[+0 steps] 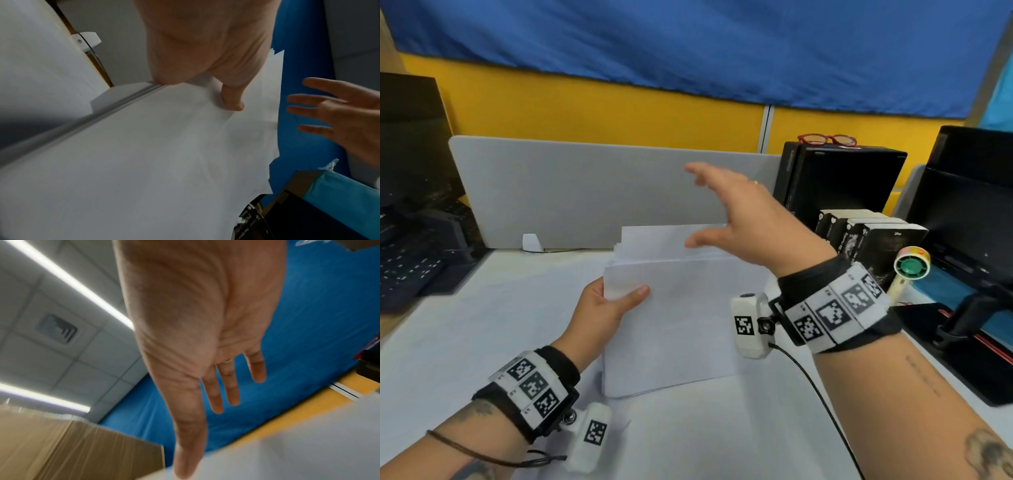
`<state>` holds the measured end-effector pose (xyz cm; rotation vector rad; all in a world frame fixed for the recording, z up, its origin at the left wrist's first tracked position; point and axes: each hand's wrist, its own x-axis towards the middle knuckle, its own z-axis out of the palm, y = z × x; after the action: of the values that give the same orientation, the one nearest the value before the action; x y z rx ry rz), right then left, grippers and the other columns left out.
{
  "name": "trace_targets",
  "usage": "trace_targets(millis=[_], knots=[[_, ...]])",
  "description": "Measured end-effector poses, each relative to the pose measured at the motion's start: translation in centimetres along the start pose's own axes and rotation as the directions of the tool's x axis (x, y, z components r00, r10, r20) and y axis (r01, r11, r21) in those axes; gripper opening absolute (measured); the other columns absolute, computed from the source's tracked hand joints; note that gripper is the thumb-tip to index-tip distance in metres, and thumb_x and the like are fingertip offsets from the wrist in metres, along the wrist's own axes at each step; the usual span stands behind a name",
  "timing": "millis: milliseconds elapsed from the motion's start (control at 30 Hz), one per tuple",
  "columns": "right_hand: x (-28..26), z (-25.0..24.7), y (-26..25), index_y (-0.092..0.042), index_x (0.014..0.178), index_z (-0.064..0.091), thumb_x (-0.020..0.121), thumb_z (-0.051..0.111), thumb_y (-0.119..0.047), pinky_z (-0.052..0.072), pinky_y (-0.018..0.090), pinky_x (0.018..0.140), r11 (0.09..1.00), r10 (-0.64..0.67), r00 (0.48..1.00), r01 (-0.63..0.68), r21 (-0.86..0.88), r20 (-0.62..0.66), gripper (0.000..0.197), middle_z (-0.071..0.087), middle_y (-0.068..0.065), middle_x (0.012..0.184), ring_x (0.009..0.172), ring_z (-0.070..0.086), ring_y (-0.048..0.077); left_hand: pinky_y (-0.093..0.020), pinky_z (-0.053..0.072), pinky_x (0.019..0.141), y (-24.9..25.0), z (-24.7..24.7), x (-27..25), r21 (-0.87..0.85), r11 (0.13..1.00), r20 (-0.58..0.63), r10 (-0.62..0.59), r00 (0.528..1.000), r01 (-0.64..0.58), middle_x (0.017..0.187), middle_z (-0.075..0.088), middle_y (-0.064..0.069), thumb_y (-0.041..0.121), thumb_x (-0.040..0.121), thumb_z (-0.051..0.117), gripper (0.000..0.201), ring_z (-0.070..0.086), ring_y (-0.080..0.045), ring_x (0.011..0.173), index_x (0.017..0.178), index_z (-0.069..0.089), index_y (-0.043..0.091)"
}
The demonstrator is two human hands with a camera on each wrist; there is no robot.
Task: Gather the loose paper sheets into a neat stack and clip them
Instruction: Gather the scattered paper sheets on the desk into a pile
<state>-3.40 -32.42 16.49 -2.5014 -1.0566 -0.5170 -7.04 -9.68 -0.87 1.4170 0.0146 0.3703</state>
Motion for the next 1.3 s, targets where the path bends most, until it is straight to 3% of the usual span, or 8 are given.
trace_targets(millis=[100,267,500,600,767,867,1100,1300], knots=[[0.4,2.3,0.3,-0.026,0.127,0.061,0.088,0.072,-0.032,0.041,0.04,0.097,0.988,0.022,0.993,-0.004,-0.155,0.115,0.041,0.068,0.0,0.122,0.12,0.057,0.025,-0.031,0.063,0.084,0.5,0.6,-0.1,-0.034,0.999,-0.007,0.033,0.999,-0.033,0.11,0.081,-0.001,0.011,0.089,0.075,0.026,0.077,-0.022,0.101,0.116,0.074,0.013],[-0.4,1.9,-0.2,-0.013,0.082,0.07,0.085,0.07,-0.023,0.053,0.039,0.066,0.981,-0.048,0.929,0.114,0.16,-0.367,0.01,0.071,0.0,0.075,0.075,0.067,0.023,-0.023,0.061,0.075,3.2,1.1,0.5,-0.12,0.978,0.01,0.175,0.985,-0.173,0.102,0.082,0.001,0.005,0.088,0.072,0.02,0.078,-0.015,0.093,0.107,0.075,0.012],[-1.6,3.8,0.6,-0.016,0.077,0.061,0.083,0.076,-0.021,0.053,0.044,0.066,0.98,0.056,0.966,-0.004,0.201,-0.252,0.017,0.067,0.001,0.071,0.072,0.063,0.027,-0.036,0.064,0.085,-0.8,-0.3,0.0,0.015,0.999,0.109,-0.032,0.994,0.03,0.107,0.081,-0.008,0.026,0.067,0.096,0.053,0.077,-0.029,0.102,0.112,0.076,0.007],[-1.8,3.5,1.1,-0.014,0.076,0.062,0.083,0.077,-0.019,0.053,0.045,0.068,0.964,0.099,0.955,-0.021,0.266,-0.281,0.017,0.066,0.001,0.071,0.073,0.063,0.026,-0.03,0.064,0.079,-1.0,0.0,-0.1,0.002,0.999,0.1,-0.043,0.994,0.043,0.105,0.081,-0.006,0.013,0.08,0.081,0.032,0.078,-0.027,0.1,0.11,0.075,0.009],[-2.9,0.6,2.7,-0.011,0.074,0.062,0.081,0.079,-0.019,0.055,0.048,0.072,0.891,0.282,0.877,-0.088,0.445,-0.39,0.02,0.067,0.006,0.075,0.077,0.066,0.026,-0.032,0.064,0.078,-0.3,0.4,0.6,0.006,0.999,0.143,-0.043,0.989,0.043,0.108,0.081,-0.008,0.033,0.064,0.094,0.055,0.078,-0.025,0.098,0.111,0.076,0.01],[-5.0,-0.6,4.3,-0.006,0.076,0.063,0.08,0.081,-0.012,0.058,0.051,0.073,0.845,0.365,0.853,-0.135,0.517,-0.374,0.019,0.069,0.016,0.078,0.078,0.068,0.035,-0.037,0.064,0.083,0.1,0.7,0.9,0.013,0.999,0.136,-0.034,0.99,0.032,0.107,0.081,-0.008,0.023,0.072,0.092,0.044,0.078,-0.027,0.099,0.11,0.076,0.009],[-9.5,0.9,8.7,-0.013,0.076,0.063,0.084,0.078,-0.009,0.054,0.027,0.063,0.745,0.549,0.749,-0.237,0.623,-0.372,0.017,0.072,0.003,0.076,0.07,0.069,0.013,-0.033,0.063,0.082,0.0,0.6,2.0,-0.033,0.999,0.06,-0.02,0.998,0.022,0.111,0.08,-0.007,0.024,0.076,0.082,0.046,0.078,-0.024,0.1,0.118,0.072,0.007],[-11.7,3.2,12.4,-0.004,0.087,0.058,0.09,0.071,-0.012,0.053,0.027,0.058,0.568,0.745,0.609,-0.368,0.736,-0.271,0.016,0.07,0.011,0.078,0.061,0.066,0.012,-0.04,0.058,0.091,-1.5,-0.8,2.6,-0.046,0.993,-0.032,-0.113,0.993,0.112,0.111,0.08,-0.005,0.017,0.088,0.077,0.029,0.077,-0.023,0.101,0.116,0.074,0.011]])
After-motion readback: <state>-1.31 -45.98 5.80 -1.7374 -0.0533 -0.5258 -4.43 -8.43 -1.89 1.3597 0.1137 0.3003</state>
